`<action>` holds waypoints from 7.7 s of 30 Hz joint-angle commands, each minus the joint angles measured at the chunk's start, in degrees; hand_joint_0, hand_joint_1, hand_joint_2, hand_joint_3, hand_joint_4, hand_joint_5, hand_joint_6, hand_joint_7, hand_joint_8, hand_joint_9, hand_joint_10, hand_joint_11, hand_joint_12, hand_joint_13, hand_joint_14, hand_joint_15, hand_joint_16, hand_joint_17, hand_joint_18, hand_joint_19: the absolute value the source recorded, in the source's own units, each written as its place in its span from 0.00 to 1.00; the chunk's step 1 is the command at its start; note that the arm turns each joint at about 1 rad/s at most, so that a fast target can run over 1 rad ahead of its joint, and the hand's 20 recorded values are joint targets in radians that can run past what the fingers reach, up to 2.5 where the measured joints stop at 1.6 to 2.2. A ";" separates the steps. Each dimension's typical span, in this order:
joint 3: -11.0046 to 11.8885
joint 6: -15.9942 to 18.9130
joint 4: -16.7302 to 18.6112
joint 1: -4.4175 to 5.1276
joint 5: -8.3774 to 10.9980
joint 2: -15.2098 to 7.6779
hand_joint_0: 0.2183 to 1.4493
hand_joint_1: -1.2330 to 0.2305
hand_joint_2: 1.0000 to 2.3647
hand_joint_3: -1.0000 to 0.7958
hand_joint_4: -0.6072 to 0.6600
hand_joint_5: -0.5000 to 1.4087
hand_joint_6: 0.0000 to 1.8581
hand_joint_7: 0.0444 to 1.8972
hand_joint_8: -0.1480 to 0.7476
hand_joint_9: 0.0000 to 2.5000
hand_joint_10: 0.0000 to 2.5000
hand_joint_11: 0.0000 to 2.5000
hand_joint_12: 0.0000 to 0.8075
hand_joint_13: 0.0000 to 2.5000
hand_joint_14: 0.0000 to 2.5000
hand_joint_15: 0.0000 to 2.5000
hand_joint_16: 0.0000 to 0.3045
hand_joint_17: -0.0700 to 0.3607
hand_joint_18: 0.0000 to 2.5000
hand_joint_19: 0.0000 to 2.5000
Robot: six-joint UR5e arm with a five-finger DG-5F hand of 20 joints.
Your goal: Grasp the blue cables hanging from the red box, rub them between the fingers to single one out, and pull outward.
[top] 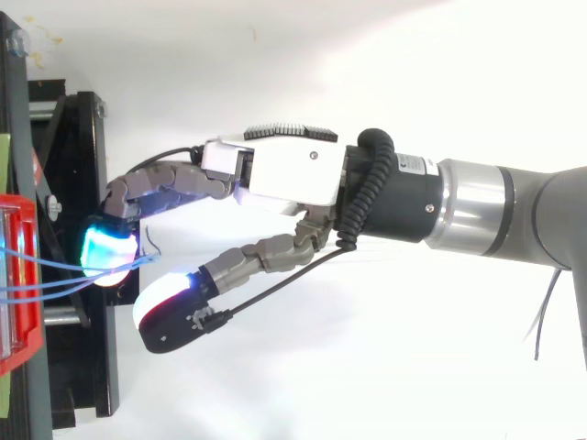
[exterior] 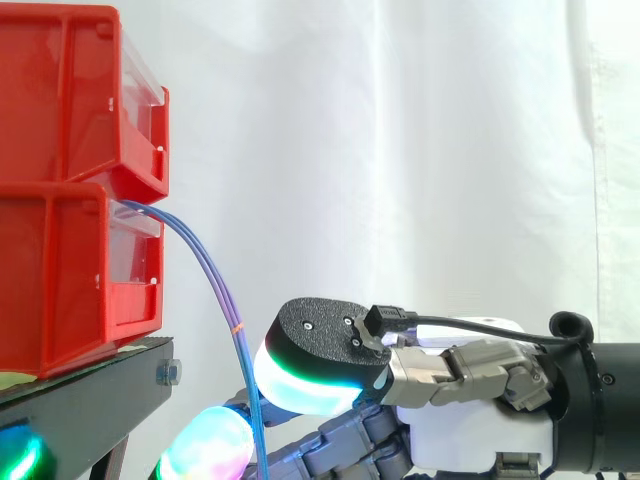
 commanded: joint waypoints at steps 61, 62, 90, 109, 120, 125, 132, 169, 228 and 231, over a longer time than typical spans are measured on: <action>7.49 1.25 -18.48 -0.92 -2.28 3.84 0.36 0.30 0.01 0.34 0.63 0.17 0.48 0.45 0.51 0.25 0.00 0.07 0.47 0.16 0.00 0.06 0.15 0.40 0.14 0.05; 7.49 1.16 -18.75 -0.92 -2.28 4.02 0.36 0.29 0.01 0.34 0.63 0.17 0.48 0.45 0.51 0.25 0.00 0.07 0.47 0.16 0.00 0.06 0.15 0.40 0.14 0.05; 8.37 1.08 -20.86 -1.09 -2.19 4.46 0.30 0.49 0.00 0.32 0.63 0.19 0.42 0.50 0.53 0.30 0.00 0.08 0.48 0.21 0.00 0.09 0.14 0.39 0.16 0.09; 8.63 0.81 -25.08 -1.27 -2.02 7.27 0.39 0.29 0.01 0.36 0.60 0.16 0.49 0.43 0.52 0.29 0.00 0.14 0.49 0.22 0.00 0.10 0.14 0.39 0.19 0.08; 8.63 2.31 -26.39 -1.36 -2.02 7.18 0.29 0.33 0.00 0.28 0.64 0.17 0.48 0.45 0.52 0.32 0.00 0.14 0.49 0.23 0.00 0.11 0.14 0.39 0.20 0.10; 8.63 3.10 -26.39 -1.36 -1.84 7.18 0.25 0.40 0.00 0.28 0.65 0.17 0.47 0.46 0.54 0.33 0.00 0.14 0.50 0.23 0.00 0.11 0.15 0.40 0.20 0.10; 8.63 3.10 -26.39 -1.36 -1.84 7.18 0.28 0.46 0.00 0.28 0.63 0.18 0.46 0.49 0.54 0.33 0.00 0.14 0.50 0.23 0.00 0.11 0.15 0.40 0.19 0.11; 8.63 4.77 -26.39 -1.36 -1.75 7.18 0.45 0.21 0.00 0.28 0.61 0.16 0.50 0.44 0.49 0.30 0.00 0.16 0.46 0.23 0.00 0.10 0.14 0.38 0.22 0.07; 8.63 6.52 -28.50 -1.09 -1.93 7.27 0.51 0.21 0.01 0.40 0.47 0.15 0.50 0.50 0.46 0.28 0.00 0.15 0.45 0.22 0.00 0.12 0.13 0.37 0.17 0.10; 8.63 6.70 -28.68 -1.18 -1.93 7.18 0.50 0.18 0.01 0.36 0.48 0.15 0.50 0.50 0.46 0.26 0.00 0.15 0.45 0.21 0.00 0.11 0.13 0.37 0.19 0.09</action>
